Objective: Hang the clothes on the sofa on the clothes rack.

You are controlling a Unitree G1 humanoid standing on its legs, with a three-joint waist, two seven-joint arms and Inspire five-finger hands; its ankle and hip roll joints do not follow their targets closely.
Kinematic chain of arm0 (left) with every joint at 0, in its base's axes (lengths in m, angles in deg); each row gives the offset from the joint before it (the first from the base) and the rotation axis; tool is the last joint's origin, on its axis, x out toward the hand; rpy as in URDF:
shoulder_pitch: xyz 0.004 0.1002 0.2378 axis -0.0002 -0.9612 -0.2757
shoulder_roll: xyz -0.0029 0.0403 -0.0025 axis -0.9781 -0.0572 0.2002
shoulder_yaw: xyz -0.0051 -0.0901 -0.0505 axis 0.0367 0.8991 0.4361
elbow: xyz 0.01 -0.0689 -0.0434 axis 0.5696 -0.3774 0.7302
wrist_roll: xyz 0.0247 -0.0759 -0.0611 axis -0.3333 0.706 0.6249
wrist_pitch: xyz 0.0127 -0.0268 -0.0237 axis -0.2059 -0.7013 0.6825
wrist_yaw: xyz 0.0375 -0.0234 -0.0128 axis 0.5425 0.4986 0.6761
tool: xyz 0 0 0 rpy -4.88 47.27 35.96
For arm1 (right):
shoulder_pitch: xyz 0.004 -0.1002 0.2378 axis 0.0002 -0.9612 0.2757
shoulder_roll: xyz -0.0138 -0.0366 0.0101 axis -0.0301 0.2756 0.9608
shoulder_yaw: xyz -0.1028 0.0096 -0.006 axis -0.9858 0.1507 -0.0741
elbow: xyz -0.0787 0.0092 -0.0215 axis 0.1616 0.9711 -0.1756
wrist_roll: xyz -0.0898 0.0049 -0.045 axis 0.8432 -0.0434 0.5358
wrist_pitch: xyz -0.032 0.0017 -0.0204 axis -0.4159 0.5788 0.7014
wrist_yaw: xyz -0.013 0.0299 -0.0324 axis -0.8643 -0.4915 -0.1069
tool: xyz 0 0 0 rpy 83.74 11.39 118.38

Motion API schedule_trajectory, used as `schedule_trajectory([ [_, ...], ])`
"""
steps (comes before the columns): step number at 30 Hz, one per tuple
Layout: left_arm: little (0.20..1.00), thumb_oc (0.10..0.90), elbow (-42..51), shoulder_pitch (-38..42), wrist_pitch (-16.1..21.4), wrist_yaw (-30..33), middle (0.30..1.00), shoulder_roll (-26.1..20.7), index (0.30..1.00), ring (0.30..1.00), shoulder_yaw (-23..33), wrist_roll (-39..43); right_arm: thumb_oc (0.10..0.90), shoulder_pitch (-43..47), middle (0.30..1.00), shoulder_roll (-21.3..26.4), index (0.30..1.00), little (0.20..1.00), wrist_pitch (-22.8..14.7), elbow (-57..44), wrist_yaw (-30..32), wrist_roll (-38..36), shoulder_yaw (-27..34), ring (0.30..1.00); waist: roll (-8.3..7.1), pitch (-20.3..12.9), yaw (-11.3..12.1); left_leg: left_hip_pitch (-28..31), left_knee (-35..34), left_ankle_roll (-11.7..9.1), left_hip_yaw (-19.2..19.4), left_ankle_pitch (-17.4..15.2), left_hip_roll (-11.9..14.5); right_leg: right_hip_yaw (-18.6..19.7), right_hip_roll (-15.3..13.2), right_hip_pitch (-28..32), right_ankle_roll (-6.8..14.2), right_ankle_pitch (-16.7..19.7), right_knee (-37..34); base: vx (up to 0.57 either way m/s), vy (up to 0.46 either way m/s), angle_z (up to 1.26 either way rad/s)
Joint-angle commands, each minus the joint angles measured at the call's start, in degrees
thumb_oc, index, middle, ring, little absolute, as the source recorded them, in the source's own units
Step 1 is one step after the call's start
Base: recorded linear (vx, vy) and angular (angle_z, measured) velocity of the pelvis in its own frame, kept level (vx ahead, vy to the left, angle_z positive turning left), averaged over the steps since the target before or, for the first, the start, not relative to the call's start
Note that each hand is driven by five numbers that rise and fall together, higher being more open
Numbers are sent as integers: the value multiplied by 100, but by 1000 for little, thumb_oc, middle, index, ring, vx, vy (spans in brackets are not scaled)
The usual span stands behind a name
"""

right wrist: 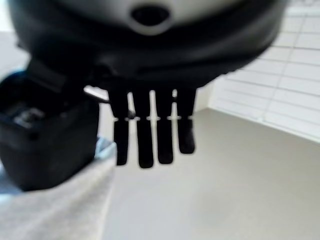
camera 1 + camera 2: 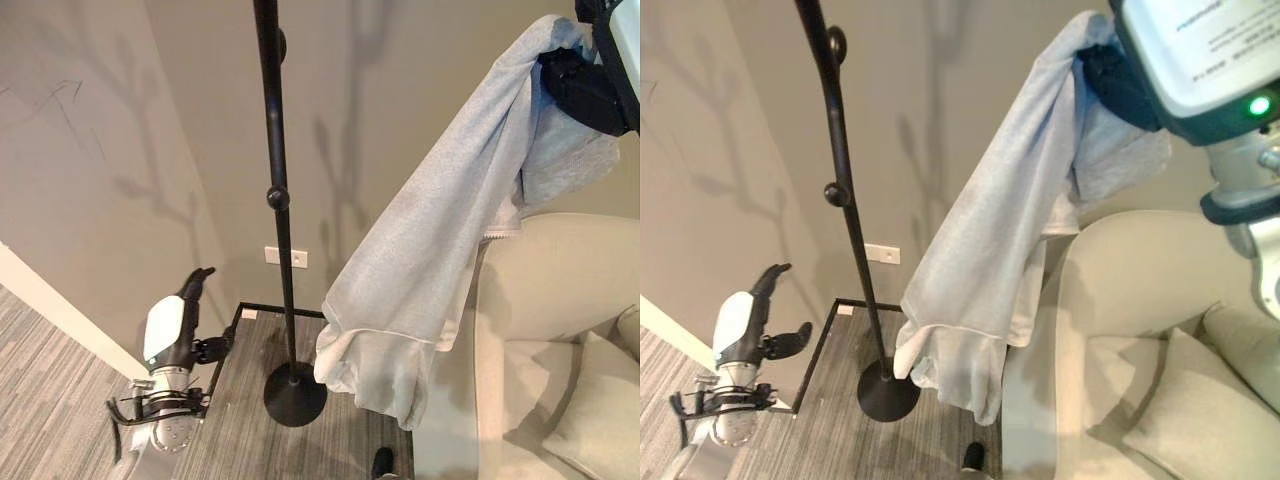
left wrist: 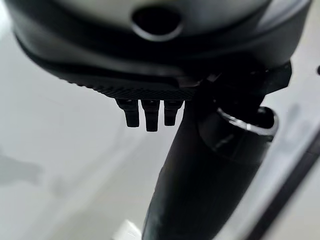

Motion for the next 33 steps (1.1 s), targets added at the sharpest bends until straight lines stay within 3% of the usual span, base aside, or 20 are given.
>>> schedule_trajectory([
  [1,900,800,579,-138,211,387,900,-402,900,900,223,-334,400,1305,300,52,300,300,433,105,-33,-243,89,300,-142,-534,444,-651,-9,56,225,-113,-96,-70,-103,315,-150,-999,1794,-188,14,-6],
  [4,900,800,627,-339,237,347,900,-334,900,900,342,-233,400,1767,300,-90,300,300,385,187,-11,-289,-257,300,-329,-669,726,-991,59,-26,423,33,-145,53,112,773,-167,-1308,1710,-178,-100,-31],
  [5,900,800,639,-355,238,340,900,-330,900,900,363,-227,400,1837,300,-99,300,300,386,211,-5,-291,-324,300,-313,-680,726,-1021,82,-33,449,60,-116,50,147,776,-194,-1253,1641,-133,-149,-30],
  [6,900,800,663,-376,266,342,900,-325,900,900,392,-171,400,1994,300,-81,300,300,383,200,13,-291,-438,300,-414,-721,866,-1162,133,-94,552,70,-122,31,251,1107,-191,-1512,1266,-225,-299,-28],
  [7,900,800,734,-426,366,242,900,-207,900,900,434,111,400,2241,300,-212,300,300,330,223,-28,-416,-689,300,-512,-763,1072,-1437,226,-234,663,195,0,59,475,1409,-327,-1963,215,-248,-346,-45],
  [10,900,800,793,-485,572,-6,900,54,900,900,244,845,400,2552,300,-313,300,300,292,246,-4,-510,-1069,300,-507,-760,1139,-1678,340,-352,661,355,141,177,781,1542,-491,-1952,-503,-184,-225,-62],
  [13,900,800,886,-510,721,-265,900,183,900,900,124,1392,400,2765,300,-293,300,300,225,259,-4,-565,-1312,300,-423,-767,1094,-1818,333,-425,617,521,246,223,972,1613,-560,-1806,-875,-128,-113,0],
  [16,900,800,1116,-484,948,-546,900,150,900,900,-264,1971,400,3077,300,-309,300,300,153,311,117,-641,-1645,300,-325,-705,1047,-1984,262,-564,495,784,354,227,1175,1713,-644,-1776,-1192,-207,-173,6],
  [17,900,800,1140,-453,1023,-719,900,178,900,900,-422,2255,400,3170,300,-333,300,300,96,299,131,-658,-1766,300,-231,-688,1018,-2029,206,-615,441,910,419,183,1272,1732,-687,-1705,-1332,-207,-156,16],
  [22,900,800,1472,-327,1187,-1369,900,115,900,900,-1114,3251,400,3458,300,-582,300,300,-63,279,212,-719,-2124,300,-35,-612,930,-2063,127,-724,277,1121,574,159,1479,1860,-822,-1691,-1510,-137,-102,16],
  [33,900,800,1340,292,1047,-1891,900,257,900,900,-2224,4067,400,3735,300,-1177,300,300,-188,161,179,-826,-2417,300,228,-616,733,-1963,-48,-972,176,1552,808,164,1699,1996,-977,-1757,-1520,-59,-61,3],
])
